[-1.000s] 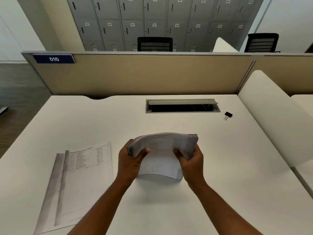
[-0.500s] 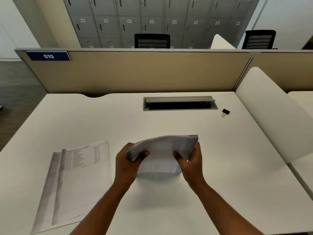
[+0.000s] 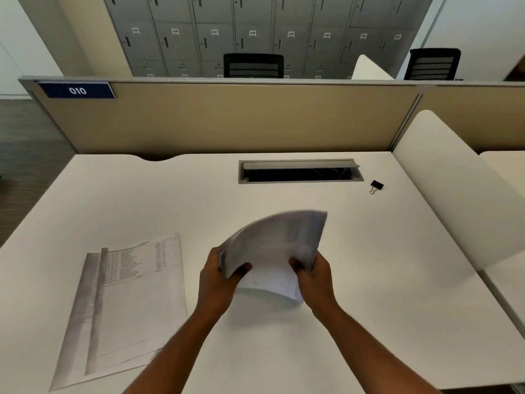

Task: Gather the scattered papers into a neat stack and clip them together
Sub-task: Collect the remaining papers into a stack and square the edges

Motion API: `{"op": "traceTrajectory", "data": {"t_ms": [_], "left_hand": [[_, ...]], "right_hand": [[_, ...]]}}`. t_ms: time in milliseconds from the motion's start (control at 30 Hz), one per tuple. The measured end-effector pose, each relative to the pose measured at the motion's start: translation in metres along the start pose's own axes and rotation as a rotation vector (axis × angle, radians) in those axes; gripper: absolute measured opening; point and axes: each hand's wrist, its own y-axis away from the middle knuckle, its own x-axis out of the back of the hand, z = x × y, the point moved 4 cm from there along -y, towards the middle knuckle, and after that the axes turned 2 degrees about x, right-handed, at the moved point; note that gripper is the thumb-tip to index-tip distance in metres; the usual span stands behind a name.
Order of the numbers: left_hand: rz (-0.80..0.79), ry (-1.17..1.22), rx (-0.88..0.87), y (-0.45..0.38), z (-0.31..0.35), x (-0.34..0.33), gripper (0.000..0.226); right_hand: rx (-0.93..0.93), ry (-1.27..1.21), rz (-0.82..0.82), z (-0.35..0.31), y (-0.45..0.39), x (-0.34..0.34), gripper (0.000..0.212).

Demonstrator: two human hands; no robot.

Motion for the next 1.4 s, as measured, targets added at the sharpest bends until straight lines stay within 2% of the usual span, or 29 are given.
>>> {"op": "traceTrajectory", "data": {"t_ms": [100,200,267,333,400,467,633,700,833,900,1033,1100,1200,1267,1400], "left_hand": [[0.094,0.005,0.099,0.006,-0.016,0.01,0.085],[0.095,0.167,0.363,0.016,-0.043,0.013,0.1],[-0.017,0.454,0.514,0.021,-0.05,0.004,0.088],[-0.159,0.699,0.561,0.026,-0.041,-0.01,0.059],[-0.154,0.777,0.501,0.027,-0.03,-0.018,0.037],[-0.073,0.714,0.393,0.021,-0.024,-0.016,0.027],[0.035,0.422,0.195,0.003,-0.023,0.016,0.032],[0.062,0.336,0.155,-0.004,-0.026,0.033,0.032],[0.111,0.114,0.059,-0.009,-0.022,0.049,0.031],[0.15,0.034,0.006,-0.007,-0.017,0.045,0.029],[0.263,-0.005,-0.078,0.005,-0.005,0.032,0.031],[0.299,-0.006,-0.108,0.013,-0.001,0.028,0.03],[0.302,-0.011,-0.139,0.018,-0.008,0.029,0.027],[0.287,0.004,-0.087,0.019,-0.019,0.031,0.031],[0.255,-0.012,-0.043,0.019,-0.028,0.031,0.031]], "right_hand": [[-0.107,-0.174,0.069,0.003,-0.005,0.002,0.024],[-0.212,-0.393,0.116,0.01,-0.004,0.0,0.037],[-0.251,-0.542,0.093,0.012,-0.004,-0.001,0.053],[-0.279,-0.684,0.055,0.013,-0.003,-0.004,0.063],[-0.29,-0.773,0.0,0.012,0.001,-0.011,0.065],[-0.305,-0.795,-0.047,0.012,0.008,-0.018,0.06],[-0.263,-0.765,0.043,0.009,-0.014,0.021,0.054],[-0.195,-0.621,0.057,-0.005,-0.032,0.052,0.051],[-0.077,-0.16,-0.241,-0.03,-0.047,0.067,0.049],[-0.04,-0.071,-0.308,-0.032,-0.044,0.052,0.04],[0.052,0.02,-0.038,-0.016,-0.032,0.032,0.019],[0.104,0.043,0.061,-0.013,-0.022,0.026,0.021],[0.104,-0.009,0.063,-0.003,-0.012,0.019,0.028],[0.048,0.013,0.019,0.013,-0.007,0.018,0.036],[0.017,0.078,0.024,0.028,-0.007,0.02,0.031]]}}
